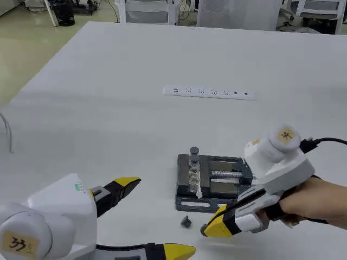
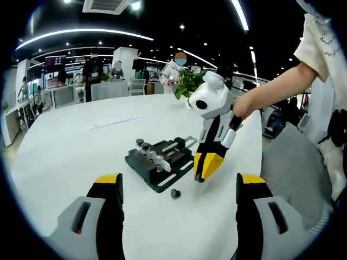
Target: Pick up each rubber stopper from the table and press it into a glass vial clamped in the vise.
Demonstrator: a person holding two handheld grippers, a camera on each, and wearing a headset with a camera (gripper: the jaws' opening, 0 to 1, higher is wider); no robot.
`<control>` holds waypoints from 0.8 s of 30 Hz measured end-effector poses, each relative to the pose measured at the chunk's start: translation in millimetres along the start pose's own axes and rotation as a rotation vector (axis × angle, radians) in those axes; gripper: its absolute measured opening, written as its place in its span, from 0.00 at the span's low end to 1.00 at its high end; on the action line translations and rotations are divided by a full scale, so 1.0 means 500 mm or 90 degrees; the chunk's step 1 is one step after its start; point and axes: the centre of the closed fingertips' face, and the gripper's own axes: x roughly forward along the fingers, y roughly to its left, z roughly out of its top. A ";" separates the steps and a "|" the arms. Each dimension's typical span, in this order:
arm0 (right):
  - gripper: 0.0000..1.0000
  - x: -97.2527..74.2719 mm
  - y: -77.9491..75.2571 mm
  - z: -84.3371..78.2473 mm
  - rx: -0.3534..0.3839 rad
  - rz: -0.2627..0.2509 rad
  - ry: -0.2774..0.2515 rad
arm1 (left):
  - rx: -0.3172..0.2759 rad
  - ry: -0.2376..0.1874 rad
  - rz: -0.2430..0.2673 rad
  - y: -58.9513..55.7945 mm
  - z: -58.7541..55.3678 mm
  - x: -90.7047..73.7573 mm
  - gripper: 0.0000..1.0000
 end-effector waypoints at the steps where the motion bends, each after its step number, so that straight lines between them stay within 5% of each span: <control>1: 0.05 -0.007 0.004 0.009 0.019 0.008 -0.022 | 0.003 -0.002 -0.002 -0.002 0.003 0.001 0.84; 10: 0.05 -0.079 0.062 0.069 0.200 0.122 -0.192 | 0.040 -0.045 -0.037 -0.028 0.058 0.010 0.73; 24: 0.04 -0.145 0.130 0.122 0.423 0.282 -0.326 | 0.095 -0.088 -0.120 -0.086 0.120 0.028 0.41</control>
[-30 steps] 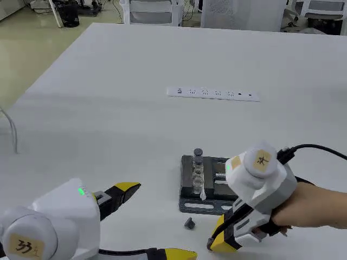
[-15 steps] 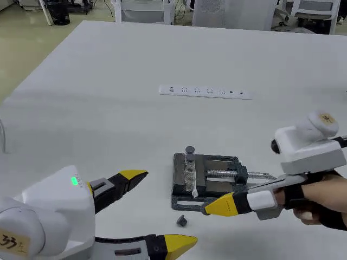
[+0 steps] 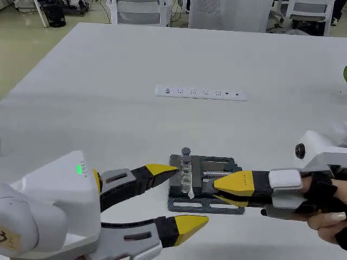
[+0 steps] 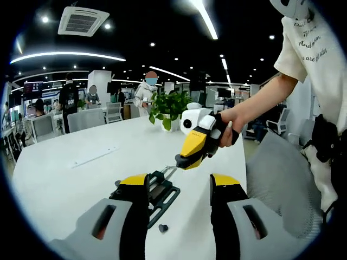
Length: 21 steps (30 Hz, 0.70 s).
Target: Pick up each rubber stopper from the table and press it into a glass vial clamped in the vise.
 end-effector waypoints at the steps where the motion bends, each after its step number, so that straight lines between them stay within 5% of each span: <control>1: 0.04 -0.003 0.001 -0.001 0.006 -0.001 -0.001 | 0.000 -0.001 -0.006 -0.004 0.003 0.003 0.39; 15: 0.04 0.004 0.015 -0.053 0.082 0.015 0.039 | -0.010 -0.010 -0.066 -0.038 0.018 0.020 0.12; 21: 0.04 -0.001 0.018 -0.058 0.096 0.015 0.053 | -0.004 -0.003 -0.080 -0.048 0.012 0.020 0.09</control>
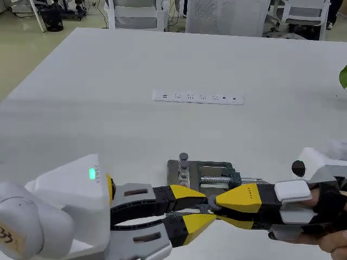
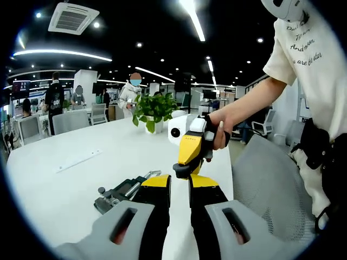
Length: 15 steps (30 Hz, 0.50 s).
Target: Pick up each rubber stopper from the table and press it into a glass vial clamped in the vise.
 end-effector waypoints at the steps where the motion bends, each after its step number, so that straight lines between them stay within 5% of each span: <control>1: 0.04 0.000 0.001 -0.002 0.002 0.002 0.004 | 0.001 0.000 -0.001 -0.001 0.000 0.000 0.09; 15: 0.05 -0.002 -0.005 -0.019 0.031 0.009 0.031 | 0.002 -0.004 -0.029 -0.025 -0.001 0.003 0.05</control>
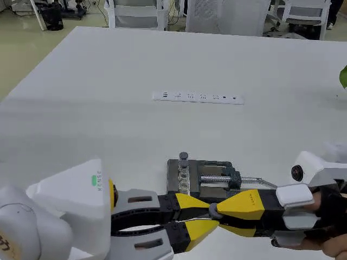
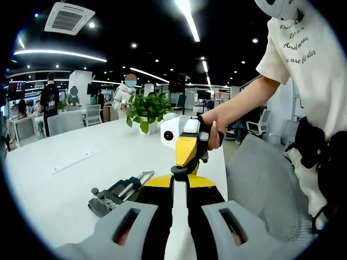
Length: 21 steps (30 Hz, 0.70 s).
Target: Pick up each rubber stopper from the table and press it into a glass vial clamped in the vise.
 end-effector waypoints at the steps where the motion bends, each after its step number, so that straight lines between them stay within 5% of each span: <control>1: 0.05 0.000 -0.001 -0.003 0.004 -0.001 0.005 | -0.002 -0.004 -0.003 -0.002 0.002 0.001 0.05; 9: 0.05 -0.003 0.002 -0.008 0.004 0.011 0.009 | -0.003 -0.009 -0.014 -0.007 0.007 0.003 0.05; 14: 0.05 -0.002 0.013 -0.013 0.008 0.034 0.009 | -0.036 -0.032 -0.020 -0.009 0.018 -0.001 0.05; 21: 0.05 0.002 0.015 -0.013 -0.006 0.041 0.006 | -0.030 -0.025 -0.021 -0.008 0.017 -0.001 0.05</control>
